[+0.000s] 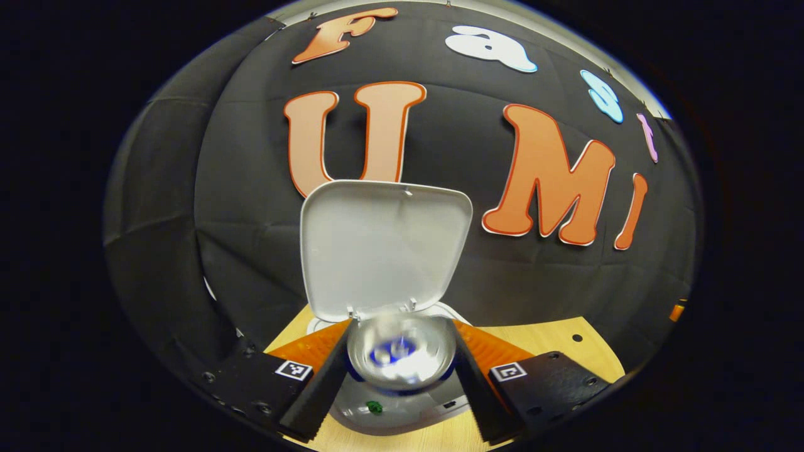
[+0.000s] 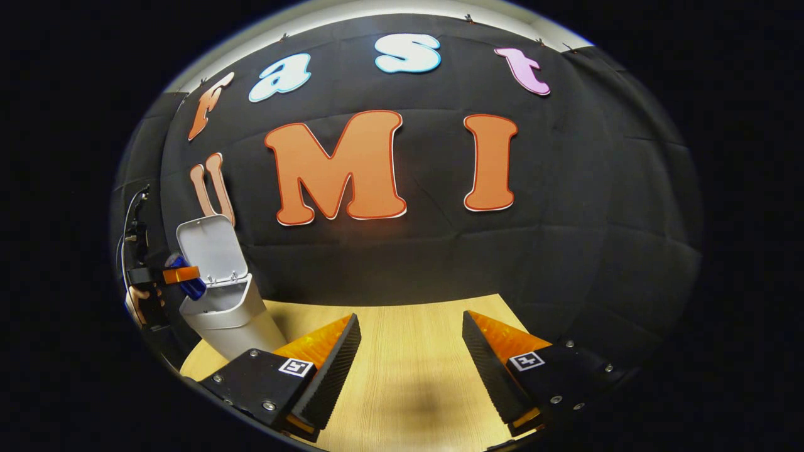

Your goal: Press the lid of the desktop garbage bin to open it, pick up the crumpled paper on the desktop and throw it into the bin, then pick up the pop can on the desktop and drop it into the bin, and finally close the garbage bin lid.

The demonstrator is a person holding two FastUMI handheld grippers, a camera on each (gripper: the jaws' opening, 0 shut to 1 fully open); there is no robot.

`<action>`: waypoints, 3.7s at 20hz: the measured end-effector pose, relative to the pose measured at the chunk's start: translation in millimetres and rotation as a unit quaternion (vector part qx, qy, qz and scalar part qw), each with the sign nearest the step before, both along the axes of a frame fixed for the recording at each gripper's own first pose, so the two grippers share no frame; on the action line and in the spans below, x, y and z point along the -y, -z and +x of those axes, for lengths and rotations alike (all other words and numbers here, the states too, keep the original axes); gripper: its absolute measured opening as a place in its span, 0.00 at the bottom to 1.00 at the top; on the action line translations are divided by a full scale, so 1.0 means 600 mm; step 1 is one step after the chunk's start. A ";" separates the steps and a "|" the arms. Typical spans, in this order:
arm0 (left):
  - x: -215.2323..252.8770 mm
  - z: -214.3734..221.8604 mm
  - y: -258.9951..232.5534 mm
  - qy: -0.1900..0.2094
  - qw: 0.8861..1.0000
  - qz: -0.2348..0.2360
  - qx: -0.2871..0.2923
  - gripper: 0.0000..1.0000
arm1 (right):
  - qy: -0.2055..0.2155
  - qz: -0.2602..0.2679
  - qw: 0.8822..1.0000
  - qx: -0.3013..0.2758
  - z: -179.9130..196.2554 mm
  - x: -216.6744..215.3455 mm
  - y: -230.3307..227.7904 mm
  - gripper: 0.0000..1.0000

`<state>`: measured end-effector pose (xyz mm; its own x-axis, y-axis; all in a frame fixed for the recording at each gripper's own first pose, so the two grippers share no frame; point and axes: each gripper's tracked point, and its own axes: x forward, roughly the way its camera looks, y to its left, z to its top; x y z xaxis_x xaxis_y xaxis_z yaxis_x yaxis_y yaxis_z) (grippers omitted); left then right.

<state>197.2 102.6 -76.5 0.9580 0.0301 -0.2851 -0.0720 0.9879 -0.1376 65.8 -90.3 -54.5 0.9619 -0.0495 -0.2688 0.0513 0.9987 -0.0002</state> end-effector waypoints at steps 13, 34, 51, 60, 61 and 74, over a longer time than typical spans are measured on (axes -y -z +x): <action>0.001 -0.020 -0.028 -0.008 1.000 0.014 0.014 0.94 | -0.008 0.005 1.000 -0.006 -0.001 -0.012 0.008 0.97; -0.081 -0.016 -0.261 -0.047 0.998 0.030 0.040 0.94 | -0.032 0.019 0.999 0.005 0.003 -0.035 -0.015 1.00; -0.128 0.188 -0.269 -0.031 0.996 0.060 -0.066 0.95 | -0.012 0.025 1.000 -0.013 -0.002 -0.008 0.011 0.97; -0.130 0.208 -0.186 -0.019 0.993 0.043 -0.106 0.95 | 0.002 0.029 0.999 -0.021 -0.007 0.008 0.020 0.97; -0.115 0.206 -0.174 -0.016 0.993 0.044 -0.105 0.95 | 0.002 0.028 0.999 -0.021 -0.009 0.009 0.021 0.97; -0.051 0.098 -0.073 0.019 0.989 0.043 -0.137 0.95 | -0.026 0.030 0.999 -0.023 -0.024 -0.026 0.021 0.97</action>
<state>256.0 133.0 -32.6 0.8455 0.0314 -0.5330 -0.0581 0.9978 -0.0333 51.2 -74.8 -67.2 0.9491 0.0183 -0.3144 0.0001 0.9983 0.0584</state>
